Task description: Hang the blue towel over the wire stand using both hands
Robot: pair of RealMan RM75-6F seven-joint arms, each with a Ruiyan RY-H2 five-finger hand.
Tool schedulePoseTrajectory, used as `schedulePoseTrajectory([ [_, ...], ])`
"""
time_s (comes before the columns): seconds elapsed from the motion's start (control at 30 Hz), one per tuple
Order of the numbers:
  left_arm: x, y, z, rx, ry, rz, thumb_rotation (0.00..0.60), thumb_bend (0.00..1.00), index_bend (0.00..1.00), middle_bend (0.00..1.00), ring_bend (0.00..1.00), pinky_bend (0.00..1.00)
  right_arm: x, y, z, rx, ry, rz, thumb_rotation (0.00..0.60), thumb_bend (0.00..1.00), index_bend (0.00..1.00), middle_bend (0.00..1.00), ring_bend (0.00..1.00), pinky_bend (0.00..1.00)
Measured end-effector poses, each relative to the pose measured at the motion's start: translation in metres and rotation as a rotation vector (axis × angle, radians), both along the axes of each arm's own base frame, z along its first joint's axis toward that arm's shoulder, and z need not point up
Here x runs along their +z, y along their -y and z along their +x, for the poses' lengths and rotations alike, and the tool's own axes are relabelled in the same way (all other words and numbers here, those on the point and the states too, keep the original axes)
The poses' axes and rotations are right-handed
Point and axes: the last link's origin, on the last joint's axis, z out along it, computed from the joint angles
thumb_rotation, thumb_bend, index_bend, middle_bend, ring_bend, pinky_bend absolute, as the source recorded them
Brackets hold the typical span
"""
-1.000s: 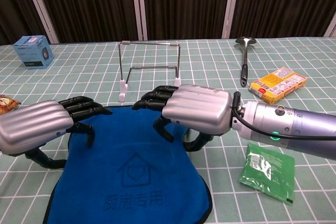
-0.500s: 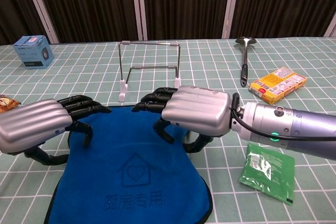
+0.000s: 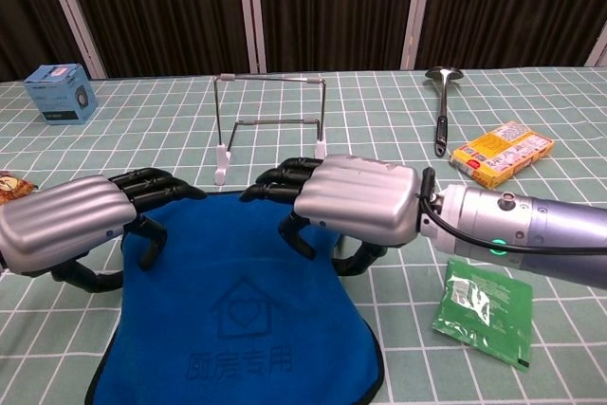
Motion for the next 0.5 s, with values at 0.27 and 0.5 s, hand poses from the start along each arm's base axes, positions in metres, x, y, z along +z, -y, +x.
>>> schedulePoseTrajectory([
  [0.27,0.002,-0.004,0.006,0.029,0.059,0.012,0.600,0.45,0.80,0.00,0.00,0.00,0.010,0.003,0.004,-0.007,0.054,-0.005,0.600,0.42,0.60,0.06,0.00,0.09],
  [0.5,0.014,-0.006,0.020,0.017,0.140,0.042,0.600,0.45,0.80,0.00,0.00,0.00,0.033,0.009,0.012,-0.037,0.152,-0.018,0.600,0.41,0.60,0.07,0.00,0.09],
])
